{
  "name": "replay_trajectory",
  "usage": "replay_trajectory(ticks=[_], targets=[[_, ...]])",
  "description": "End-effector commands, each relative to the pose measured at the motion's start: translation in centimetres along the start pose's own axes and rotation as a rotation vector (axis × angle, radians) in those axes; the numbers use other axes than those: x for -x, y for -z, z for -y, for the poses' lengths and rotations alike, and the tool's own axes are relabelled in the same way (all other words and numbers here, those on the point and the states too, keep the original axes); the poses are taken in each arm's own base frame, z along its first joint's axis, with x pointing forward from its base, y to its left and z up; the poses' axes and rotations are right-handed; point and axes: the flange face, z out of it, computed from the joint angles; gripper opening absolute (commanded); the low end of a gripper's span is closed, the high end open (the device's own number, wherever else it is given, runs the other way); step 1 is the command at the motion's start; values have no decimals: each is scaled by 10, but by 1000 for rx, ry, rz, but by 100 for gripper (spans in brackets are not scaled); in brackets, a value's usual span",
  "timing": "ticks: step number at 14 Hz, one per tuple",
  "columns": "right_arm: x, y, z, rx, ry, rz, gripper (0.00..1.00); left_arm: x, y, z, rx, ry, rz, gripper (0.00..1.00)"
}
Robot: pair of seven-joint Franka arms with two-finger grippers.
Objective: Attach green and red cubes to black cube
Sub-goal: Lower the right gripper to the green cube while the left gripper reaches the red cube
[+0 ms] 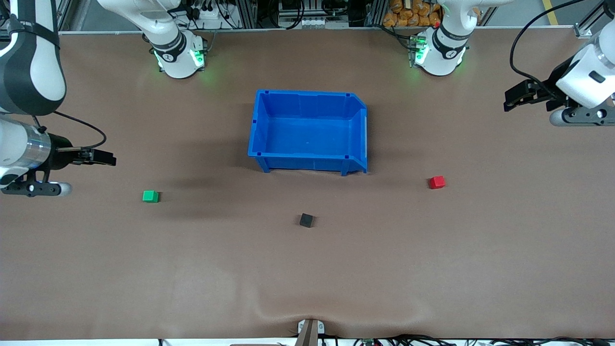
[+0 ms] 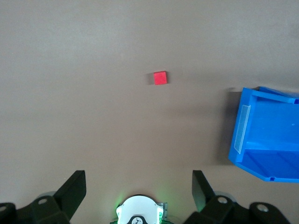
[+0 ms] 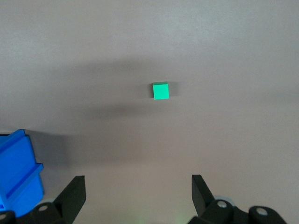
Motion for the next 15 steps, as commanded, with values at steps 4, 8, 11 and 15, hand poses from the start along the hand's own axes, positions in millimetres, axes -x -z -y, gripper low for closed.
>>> replay_trajectory(ticks=[4, 8, 11, 15], targets=[[-3, 7, -29, 11, -43, -5, 100, -15, -56, -2, -7, 0, -27, 100], [-19, -31, -34, 11, -51, -30, 100, -36, -121, -7, -1, -9, -58, 100], [-13, -67, -37, 9, -56, -14, 100, -64, -161, -15, 12, -20, -75, 100], [11, -104, -46, 3, -71, -108, 100, -83, -205, -22, 23, -26, -50, 100]])
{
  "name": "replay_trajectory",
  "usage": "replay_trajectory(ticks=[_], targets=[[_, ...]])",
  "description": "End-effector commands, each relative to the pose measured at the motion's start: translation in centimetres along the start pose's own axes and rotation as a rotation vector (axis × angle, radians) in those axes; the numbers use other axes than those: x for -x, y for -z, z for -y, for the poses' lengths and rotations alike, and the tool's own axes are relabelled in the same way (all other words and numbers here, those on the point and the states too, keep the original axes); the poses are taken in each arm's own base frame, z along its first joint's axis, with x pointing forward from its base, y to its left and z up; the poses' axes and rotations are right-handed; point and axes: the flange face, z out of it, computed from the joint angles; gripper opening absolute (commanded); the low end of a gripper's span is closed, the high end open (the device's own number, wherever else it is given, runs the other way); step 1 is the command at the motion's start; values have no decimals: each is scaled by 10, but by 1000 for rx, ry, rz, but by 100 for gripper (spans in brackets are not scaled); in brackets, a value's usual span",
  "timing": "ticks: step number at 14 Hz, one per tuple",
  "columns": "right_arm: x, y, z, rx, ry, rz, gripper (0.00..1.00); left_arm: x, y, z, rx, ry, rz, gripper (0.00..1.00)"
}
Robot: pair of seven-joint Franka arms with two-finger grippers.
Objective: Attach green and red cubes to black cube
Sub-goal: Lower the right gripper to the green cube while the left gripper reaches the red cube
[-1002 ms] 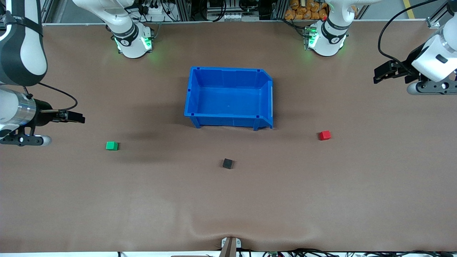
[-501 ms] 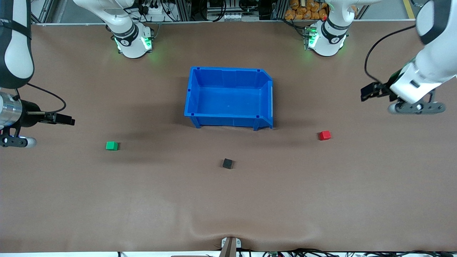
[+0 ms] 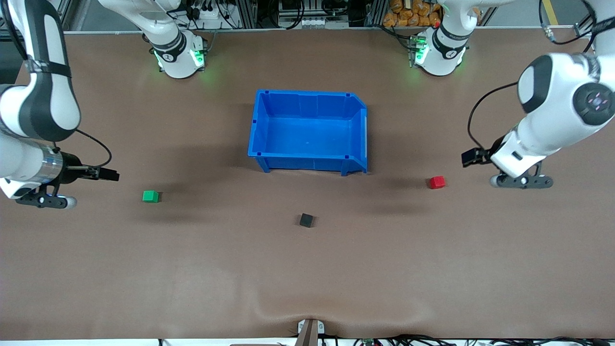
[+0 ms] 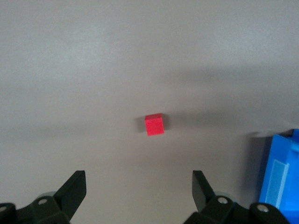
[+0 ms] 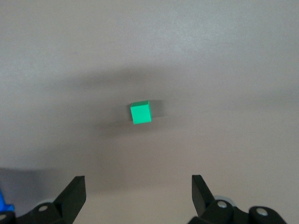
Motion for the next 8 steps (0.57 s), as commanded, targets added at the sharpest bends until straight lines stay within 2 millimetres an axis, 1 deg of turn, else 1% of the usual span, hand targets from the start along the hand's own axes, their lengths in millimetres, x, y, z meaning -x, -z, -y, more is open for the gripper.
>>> replay_trajectory(ticks=[1, 3, 4, 5, 7, 8], targets=[[34, -21, -6, 4, 0, -51, 100, -11, -24, -1, 0, 5, -5, 100], [38, -56, -6, 6, -1, -88, 100, -22, -52, -2, 7, 3, -8, 100], [39, -72, -6, 8, 0, -128, 100, -26, -63, -5, 7, -3, -19, 100], [39, -88, -5, 10, 1, -146, 100, -31, -78, -10, 11, -11, -27, 100], [30, -128, 3, 20, 16, -103, 100, -39, -104, -20, 20, -26, -48, 100], [21, -138, 8, 24, 28, -104, 100, -42, -118, -20, 24, -27, -48, 100]])
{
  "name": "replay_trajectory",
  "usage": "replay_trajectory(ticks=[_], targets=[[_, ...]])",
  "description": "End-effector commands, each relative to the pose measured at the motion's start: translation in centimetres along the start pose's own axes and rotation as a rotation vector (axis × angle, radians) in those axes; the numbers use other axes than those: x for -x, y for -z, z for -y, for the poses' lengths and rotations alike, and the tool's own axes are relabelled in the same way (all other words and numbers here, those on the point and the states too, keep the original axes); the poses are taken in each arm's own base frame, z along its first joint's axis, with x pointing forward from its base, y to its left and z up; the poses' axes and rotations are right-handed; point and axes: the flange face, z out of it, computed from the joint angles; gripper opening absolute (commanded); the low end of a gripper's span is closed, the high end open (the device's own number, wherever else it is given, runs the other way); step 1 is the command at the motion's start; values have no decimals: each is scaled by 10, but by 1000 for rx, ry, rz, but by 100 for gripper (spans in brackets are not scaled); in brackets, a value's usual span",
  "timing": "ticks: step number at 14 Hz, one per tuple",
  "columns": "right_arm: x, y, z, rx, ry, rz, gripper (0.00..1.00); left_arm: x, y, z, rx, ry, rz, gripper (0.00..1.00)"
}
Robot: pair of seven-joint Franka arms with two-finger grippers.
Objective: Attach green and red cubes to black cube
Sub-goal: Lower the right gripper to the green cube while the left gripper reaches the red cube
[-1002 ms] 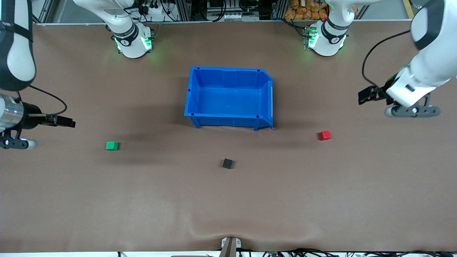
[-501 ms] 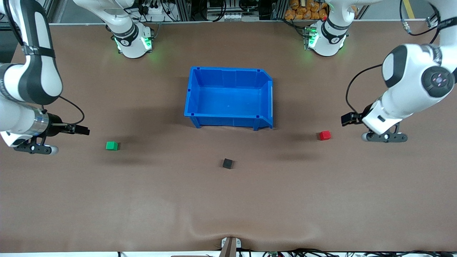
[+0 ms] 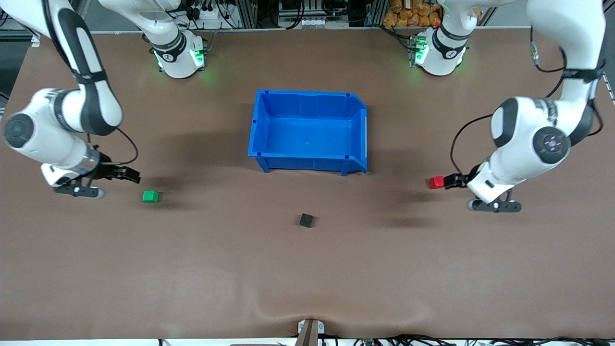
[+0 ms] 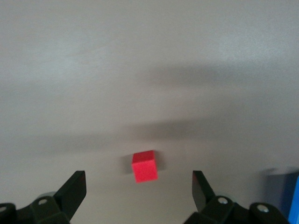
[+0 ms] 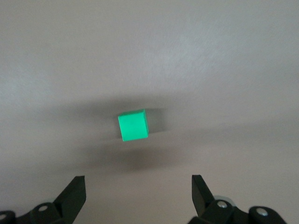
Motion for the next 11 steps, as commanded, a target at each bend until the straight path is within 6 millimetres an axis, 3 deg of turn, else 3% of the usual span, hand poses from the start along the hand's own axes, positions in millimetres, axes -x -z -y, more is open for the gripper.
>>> replay_trajectory(ticks=[1, 4, 11], targets=[[-15, -32, 12, 21, 57, 14, 100, -9, -34, -6, -2, -12, -22, 100], [-26, -49, 14, 20, 224, 29, 100, -10, -57, -10, 4, -12, -9, 100], [-30, -94, 10, 15, 197, 59, 100, -1, -79, -1, 1, 91, 40, 100]])
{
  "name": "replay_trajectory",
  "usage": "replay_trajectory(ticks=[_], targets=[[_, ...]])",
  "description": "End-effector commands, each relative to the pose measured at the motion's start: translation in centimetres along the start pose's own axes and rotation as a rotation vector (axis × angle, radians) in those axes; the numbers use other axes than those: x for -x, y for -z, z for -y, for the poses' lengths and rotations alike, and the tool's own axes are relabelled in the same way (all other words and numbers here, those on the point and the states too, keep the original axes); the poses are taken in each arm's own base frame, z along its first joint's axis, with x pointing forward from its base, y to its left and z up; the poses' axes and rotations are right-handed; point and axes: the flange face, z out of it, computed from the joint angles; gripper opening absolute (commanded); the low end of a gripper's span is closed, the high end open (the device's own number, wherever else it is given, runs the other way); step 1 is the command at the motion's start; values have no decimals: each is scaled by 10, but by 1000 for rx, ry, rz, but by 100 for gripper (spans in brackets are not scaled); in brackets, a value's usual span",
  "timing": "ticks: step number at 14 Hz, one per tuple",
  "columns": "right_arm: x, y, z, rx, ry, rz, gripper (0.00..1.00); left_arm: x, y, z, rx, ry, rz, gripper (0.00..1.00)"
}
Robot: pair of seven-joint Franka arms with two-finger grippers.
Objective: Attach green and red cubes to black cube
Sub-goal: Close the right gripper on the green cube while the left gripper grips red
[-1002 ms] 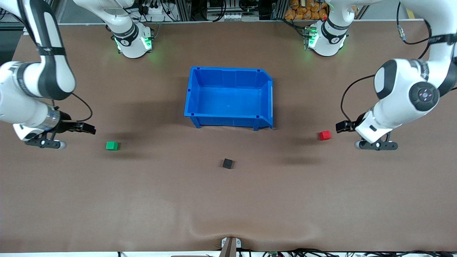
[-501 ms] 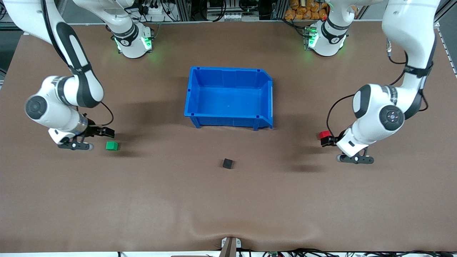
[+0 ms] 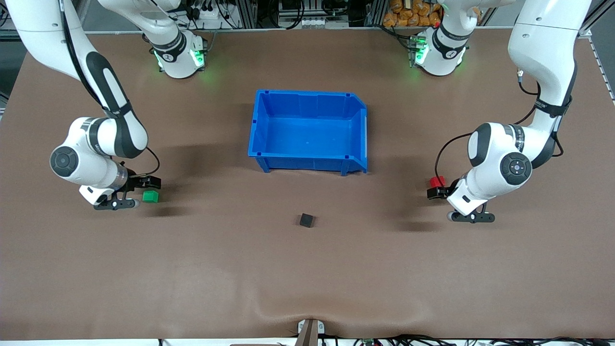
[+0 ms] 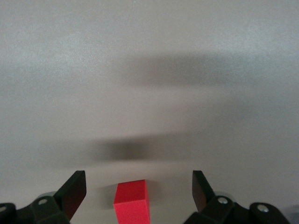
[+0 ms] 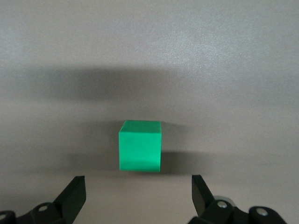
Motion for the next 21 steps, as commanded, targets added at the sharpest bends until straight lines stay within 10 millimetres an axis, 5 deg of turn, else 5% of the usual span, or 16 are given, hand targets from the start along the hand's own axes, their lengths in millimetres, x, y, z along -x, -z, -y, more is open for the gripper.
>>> replay_trajectory(ticks=[1, 9, 14, 16, 18, 21], targets=[[-13, -10, -4, 1, -2, -11, 100, 10, -11, 3, -15, 37, 27, 100], [-20, -16, -1, 5, -19, -7, 100, 27, -29, 11, -25, 52, 72, 100], [-20, -20, -2, 5, -19, -1, 98, 27, -34, 12, -45, 32, 75, 79], [-20, -20, -1, 2, -20, 2, 65, 28, -39, 11, -45, 37, 82, 77], [-21, -20, -1, 4, -20, -3, 49, 27, -42, 11, -45, 40, 85, 76], [-21, -20, -3, 4, -25, -8, 5, 28, -43, 13, -49, 40, 86, 72]])
